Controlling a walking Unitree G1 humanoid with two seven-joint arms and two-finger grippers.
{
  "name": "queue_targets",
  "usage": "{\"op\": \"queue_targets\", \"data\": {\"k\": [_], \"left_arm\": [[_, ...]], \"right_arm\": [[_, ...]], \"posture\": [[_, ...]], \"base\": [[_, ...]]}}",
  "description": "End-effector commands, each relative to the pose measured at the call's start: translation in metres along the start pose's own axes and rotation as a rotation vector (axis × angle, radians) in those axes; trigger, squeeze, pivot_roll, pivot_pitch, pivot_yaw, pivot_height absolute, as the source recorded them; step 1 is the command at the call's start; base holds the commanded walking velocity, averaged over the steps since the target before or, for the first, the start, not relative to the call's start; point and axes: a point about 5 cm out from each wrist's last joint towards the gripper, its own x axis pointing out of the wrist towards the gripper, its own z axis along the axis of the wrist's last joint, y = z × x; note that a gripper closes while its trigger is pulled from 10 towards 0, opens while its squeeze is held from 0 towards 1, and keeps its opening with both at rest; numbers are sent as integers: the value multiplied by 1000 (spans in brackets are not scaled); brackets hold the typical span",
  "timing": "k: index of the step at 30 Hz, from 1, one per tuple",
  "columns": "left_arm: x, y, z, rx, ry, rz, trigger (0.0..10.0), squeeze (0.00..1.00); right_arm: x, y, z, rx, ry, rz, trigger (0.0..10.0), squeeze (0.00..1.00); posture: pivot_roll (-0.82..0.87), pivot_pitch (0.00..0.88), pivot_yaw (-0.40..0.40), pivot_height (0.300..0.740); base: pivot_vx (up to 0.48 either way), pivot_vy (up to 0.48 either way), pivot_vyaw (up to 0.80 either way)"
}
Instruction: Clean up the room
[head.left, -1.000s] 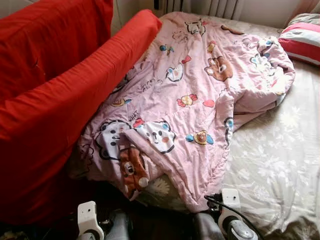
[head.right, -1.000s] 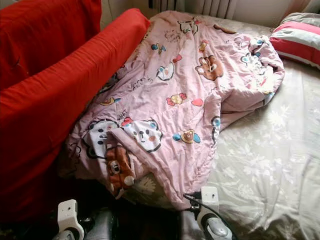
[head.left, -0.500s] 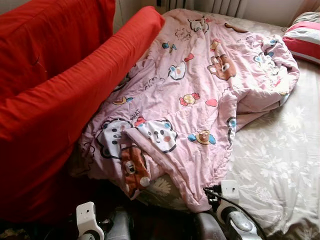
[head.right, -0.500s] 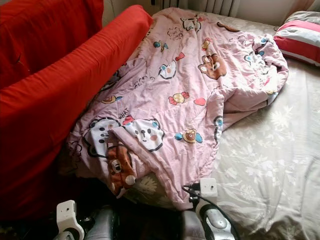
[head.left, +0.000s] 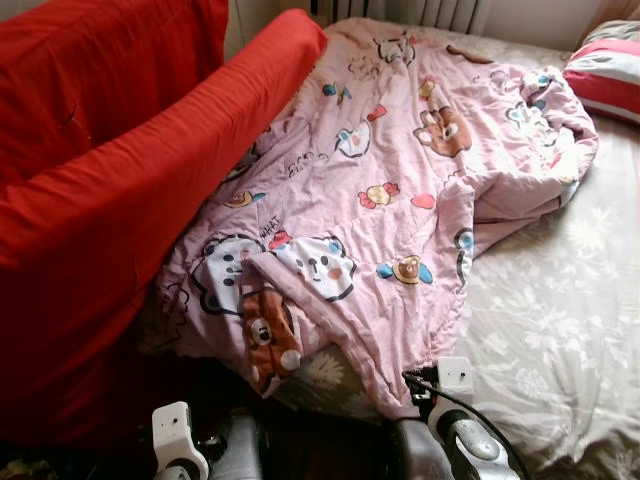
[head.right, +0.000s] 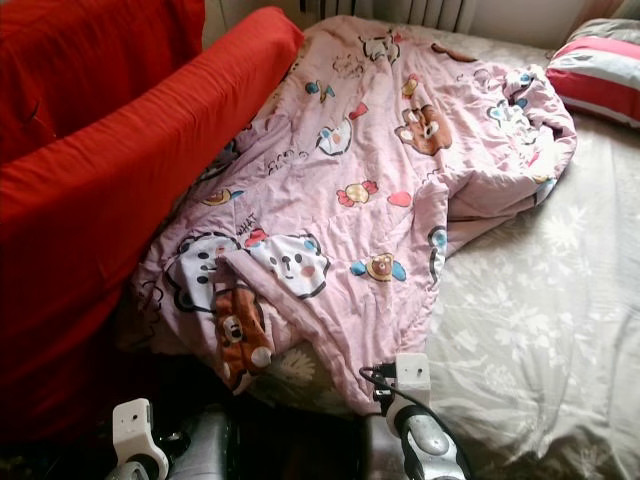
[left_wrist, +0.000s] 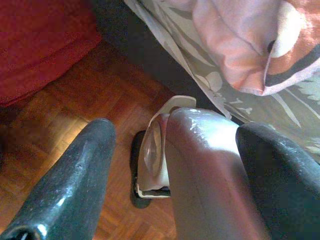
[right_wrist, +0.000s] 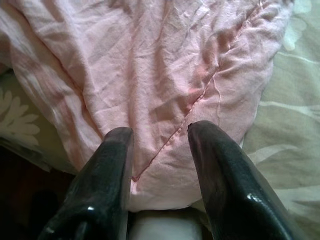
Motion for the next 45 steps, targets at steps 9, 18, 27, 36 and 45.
{"op": "queue_targets", "data": {"k": [9, 18, 27, 36, 45], "left_arm": [[-7, 0, -21, -14, 80, -18, 10000, 0], [-7, 1, -20, 0, 78, -20, 10000, 0], [-7, 1, -19, 8, 75, -24, 10000, 0], [-7, 1, -18, 7, 74, -25, 10000, 0], [-7, 2, -18, 14, 71, -26, 10000, 0]], "right_arm": [[2, 4, 6, 25, -26, 5, 10000, 0], [1, 3, 3, 33, -20, -7, 10000, 0], [1, 2, 2, 38, -15, -16, 10000, 0], [2, 2, 3, 49, -12, -26, 10000, 0], [2, -5, 4, 147, -20, -88, 10000, 0]], "posture": [[-29, 214, 10, 623], [-28, 228, 15, 623], [-25, 233, 17, 623], [-22, 236, 18, 623], [-20, 240, 22, 623]], "base": [[0, 53, 0], [0, 107, 0], [0, 267, 0], [0, 284, 0], [0, 74, 0]]}}
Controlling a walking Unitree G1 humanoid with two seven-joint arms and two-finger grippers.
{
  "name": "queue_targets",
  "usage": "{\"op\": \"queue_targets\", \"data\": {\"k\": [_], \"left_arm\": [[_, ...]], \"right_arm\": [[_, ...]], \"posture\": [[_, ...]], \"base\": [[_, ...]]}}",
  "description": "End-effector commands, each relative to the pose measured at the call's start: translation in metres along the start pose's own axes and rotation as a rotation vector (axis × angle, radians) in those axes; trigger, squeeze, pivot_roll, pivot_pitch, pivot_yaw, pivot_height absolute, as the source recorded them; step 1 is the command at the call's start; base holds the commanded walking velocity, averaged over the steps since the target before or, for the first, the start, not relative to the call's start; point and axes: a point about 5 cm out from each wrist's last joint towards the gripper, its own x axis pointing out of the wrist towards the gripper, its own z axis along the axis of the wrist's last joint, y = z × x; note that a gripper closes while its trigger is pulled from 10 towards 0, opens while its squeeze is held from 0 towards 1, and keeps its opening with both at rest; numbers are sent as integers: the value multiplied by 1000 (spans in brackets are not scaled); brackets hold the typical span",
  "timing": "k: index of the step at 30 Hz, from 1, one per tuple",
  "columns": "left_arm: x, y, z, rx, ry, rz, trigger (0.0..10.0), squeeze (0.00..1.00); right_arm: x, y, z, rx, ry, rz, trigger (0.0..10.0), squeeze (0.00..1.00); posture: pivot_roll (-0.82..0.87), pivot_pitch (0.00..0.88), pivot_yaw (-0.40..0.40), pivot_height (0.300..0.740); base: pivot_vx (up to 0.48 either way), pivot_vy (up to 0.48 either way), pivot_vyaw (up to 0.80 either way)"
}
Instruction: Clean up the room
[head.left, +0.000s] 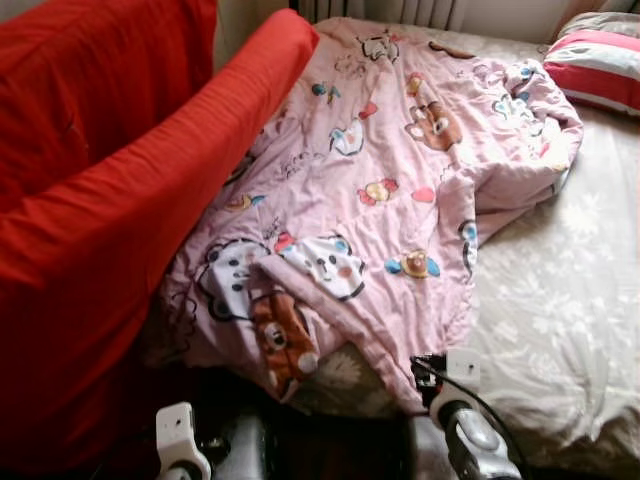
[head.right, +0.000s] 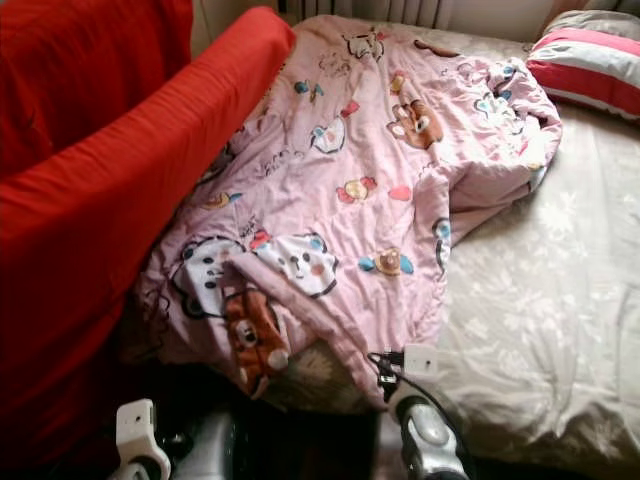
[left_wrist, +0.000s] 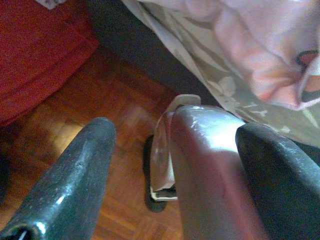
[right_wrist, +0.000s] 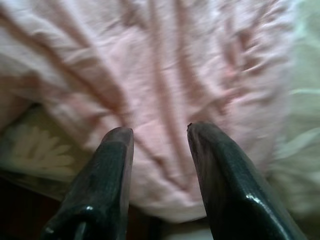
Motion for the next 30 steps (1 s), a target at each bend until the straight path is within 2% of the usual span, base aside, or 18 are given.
{"op": "queue_targets", "data": {"k": [1, 11, 18, 29, 30], "left_arm": [[-6, 1, -17, -2, 63, 3, 10000, 0], [-6, 1, -17, 6, 65, 3, 10000, 0], [-6, 2, -17, 14, 68, 2, 10000, 0], [-6, 3, -17, 24, 70, -1, 10000, 0], [-6, 3, -17, 25, 70, -1, 10000, 0]], "right_arm": [[-3, -8, -6, 35, 23, -36, 10000, 0], [-1, -10, -2, 26, 26, -63, 10000, 0], [0, -13, 3, 24, 8, -82, 10000, 0], [2, -9, 9, 37, -20, -67, 10000, 0], [3, -7, 9, 47, -26, -54, 10000, 118]], "posture": [[-20, 240, 22, 623], [-8, 248, 27, 623], [-8, 250, 31, 586], [-2, 248, 37, 586], [-2, 248, 37, 586]], "base": [[0, 0, 0], [0, 0, 0], [0, 0, 0], [0, 0, 0], [0, 0, 0]]}}
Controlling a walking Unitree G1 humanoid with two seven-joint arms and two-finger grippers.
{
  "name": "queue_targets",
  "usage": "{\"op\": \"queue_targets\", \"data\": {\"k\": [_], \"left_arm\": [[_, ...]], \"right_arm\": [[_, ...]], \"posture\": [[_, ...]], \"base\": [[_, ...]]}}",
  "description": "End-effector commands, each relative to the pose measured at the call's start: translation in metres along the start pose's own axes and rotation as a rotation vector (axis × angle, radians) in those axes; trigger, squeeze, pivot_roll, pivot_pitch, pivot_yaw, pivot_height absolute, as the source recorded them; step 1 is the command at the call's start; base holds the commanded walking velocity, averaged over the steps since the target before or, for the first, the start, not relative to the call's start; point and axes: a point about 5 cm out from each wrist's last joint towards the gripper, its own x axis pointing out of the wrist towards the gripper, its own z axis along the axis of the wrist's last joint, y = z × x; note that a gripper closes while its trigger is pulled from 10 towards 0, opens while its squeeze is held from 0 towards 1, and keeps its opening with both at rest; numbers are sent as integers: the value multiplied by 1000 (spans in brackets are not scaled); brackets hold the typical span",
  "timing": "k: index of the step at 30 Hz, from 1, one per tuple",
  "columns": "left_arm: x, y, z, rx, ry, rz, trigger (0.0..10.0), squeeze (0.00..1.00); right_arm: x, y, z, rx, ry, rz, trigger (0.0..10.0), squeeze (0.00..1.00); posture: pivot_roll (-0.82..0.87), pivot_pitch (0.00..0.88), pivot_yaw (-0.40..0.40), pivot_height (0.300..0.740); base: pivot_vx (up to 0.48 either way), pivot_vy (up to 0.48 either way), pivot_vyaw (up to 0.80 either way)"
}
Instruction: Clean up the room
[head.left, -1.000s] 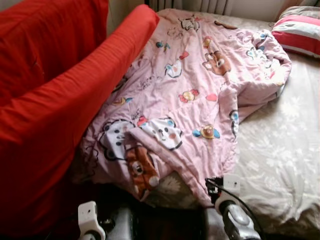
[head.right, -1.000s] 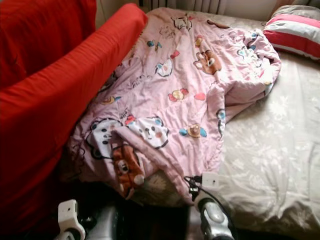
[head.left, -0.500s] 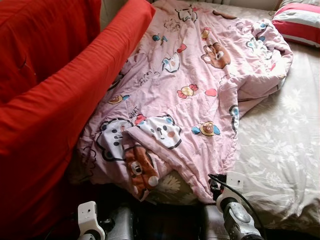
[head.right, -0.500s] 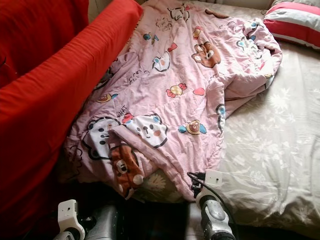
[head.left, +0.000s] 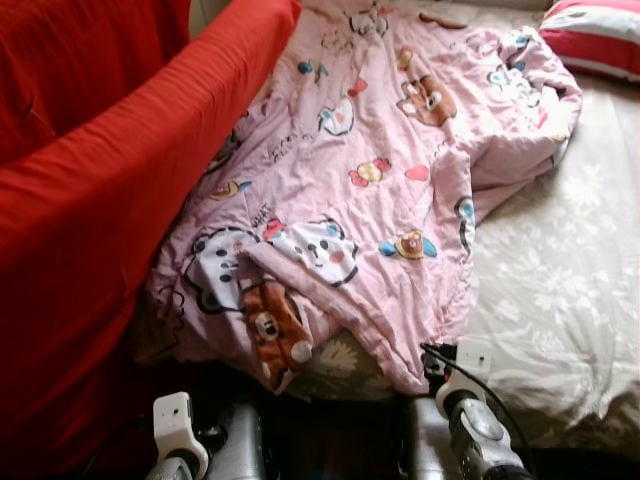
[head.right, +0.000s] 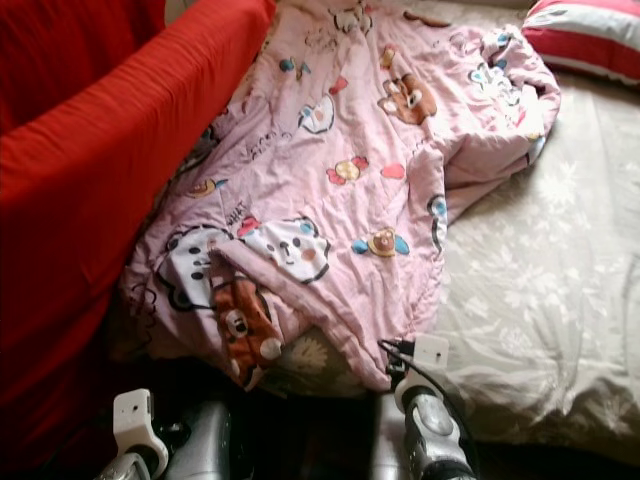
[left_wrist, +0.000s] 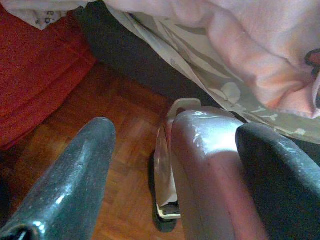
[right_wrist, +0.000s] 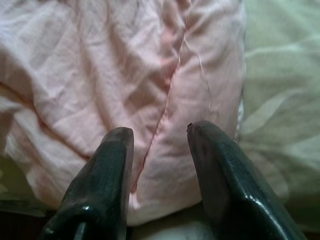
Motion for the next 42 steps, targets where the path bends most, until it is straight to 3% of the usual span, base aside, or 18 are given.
{"op": "queue_targets", "data": {"k": [1, 15, 16, 42], "left_arm": [[-9, 0, -27, 6, 113, 0, 10000, 0], [-10, 1, -27, 16, 117, -3, 10000, 0], [-10, 1, -27, 16, 118, -3, 10000, 0], [-14, 7, -31, 37, 122, 0, 10000, 0]], "right_arm": [[-1, 2, -3, 30, 1, 11, 10000, 1000], [0, 4, 1, 22, -15, 8, 10000, 1000], [0, 4, 1, 20, -12, 5, 10000, 0], [0, 1, -6, 75, 54, -61, 10000, 0]], "posture": [[-1, 246, 39, 586], [-2, 242, 41, 586], [-1, 243, 41, 586], [26, 293, 62, 586]], "base": [[0, 0, 0], [0, 0, 0], [0, 0, 0], [0, 0, 0]]}}
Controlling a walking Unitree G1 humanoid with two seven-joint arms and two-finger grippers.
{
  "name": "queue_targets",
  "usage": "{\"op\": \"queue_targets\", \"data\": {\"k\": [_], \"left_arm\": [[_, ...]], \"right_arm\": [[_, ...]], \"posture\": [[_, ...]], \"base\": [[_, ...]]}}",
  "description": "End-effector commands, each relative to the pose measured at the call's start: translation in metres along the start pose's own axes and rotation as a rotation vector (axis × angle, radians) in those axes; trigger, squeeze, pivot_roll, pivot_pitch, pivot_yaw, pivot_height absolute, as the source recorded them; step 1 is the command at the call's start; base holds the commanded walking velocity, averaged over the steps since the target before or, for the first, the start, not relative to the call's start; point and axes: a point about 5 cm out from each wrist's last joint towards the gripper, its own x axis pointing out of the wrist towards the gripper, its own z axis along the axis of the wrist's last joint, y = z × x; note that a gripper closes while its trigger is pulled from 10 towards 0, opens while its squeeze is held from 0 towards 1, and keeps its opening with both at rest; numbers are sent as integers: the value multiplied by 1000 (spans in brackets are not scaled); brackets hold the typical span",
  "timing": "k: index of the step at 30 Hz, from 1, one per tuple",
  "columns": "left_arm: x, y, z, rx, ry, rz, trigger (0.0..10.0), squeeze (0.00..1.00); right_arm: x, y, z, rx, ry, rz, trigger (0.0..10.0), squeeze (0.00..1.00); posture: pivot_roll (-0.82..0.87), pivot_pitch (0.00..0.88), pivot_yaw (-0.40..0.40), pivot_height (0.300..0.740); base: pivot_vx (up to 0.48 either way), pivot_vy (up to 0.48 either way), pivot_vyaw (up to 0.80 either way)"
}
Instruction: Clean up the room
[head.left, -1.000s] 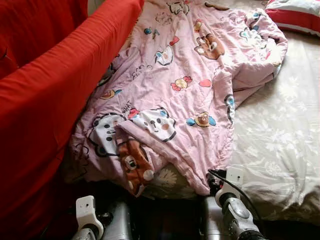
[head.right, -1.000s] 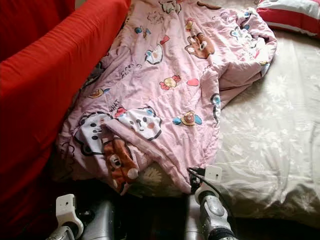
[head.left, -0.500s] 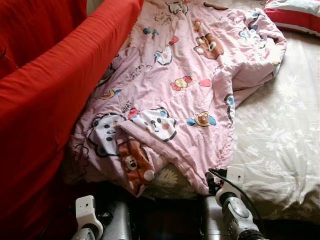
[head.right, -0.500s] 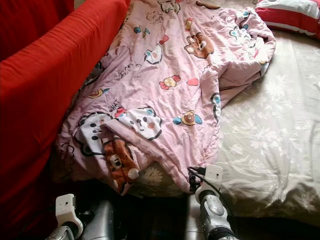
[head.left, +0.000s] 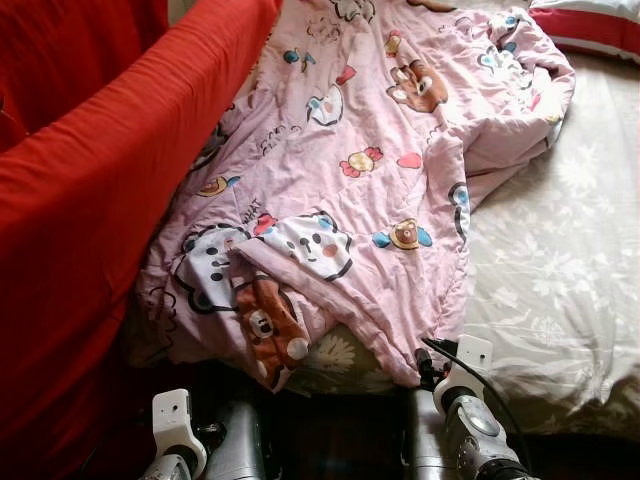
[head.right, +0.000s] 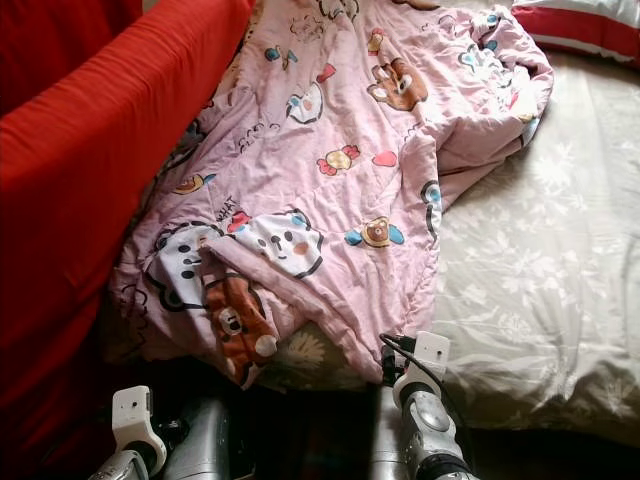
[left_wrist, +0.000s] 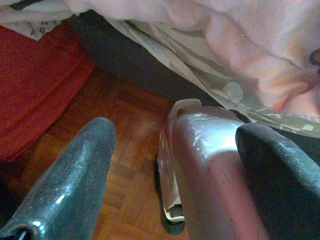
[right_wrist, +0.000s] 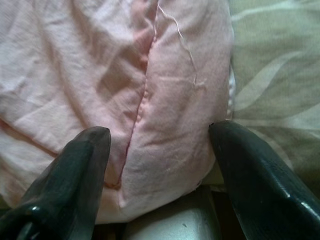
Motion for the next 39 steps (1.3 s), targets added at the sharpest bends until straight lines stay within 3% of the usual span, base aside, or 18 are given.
{"op": "queue_targets", "data": {"k": [1, 31, 32, 33, 39], "left_arm": [[-16, 6, -35, 8, 145, 12, 10000, 0], [-23, 10, -45, 22, 163, 8, 10000, 0], [-23, 10, -45, 22, 164, 8, 10000, 0], [-24, 10, -46, 21, 164, 8, 10000, 0], [-25, 10, -47, 19, 165, 5, 10000, 0]], "right_arm": [[-2, -1, -9, 17, 40, -14, 10000, 0], [-4, 3, -19, 12, 96, 22, 10000, 0], [-4, 3, -19, 9, 99, 21, 4627, 0], [-5, 3, -20, 6, 103, 22, 314, 0], [-5, 1, -21, -8, 112, 23, 0, 0]], "posture": [[27, 299, 65, 586], [50, 344, 71, 586], [49, 344, 70, 586], [49, 344, 70, 586], [44, 347, 67, 586]], "base": [[0, 0, 0], [0, 0, 0], [0, 0, 0], [0, 0, 0], [0, 0, 0]]}}
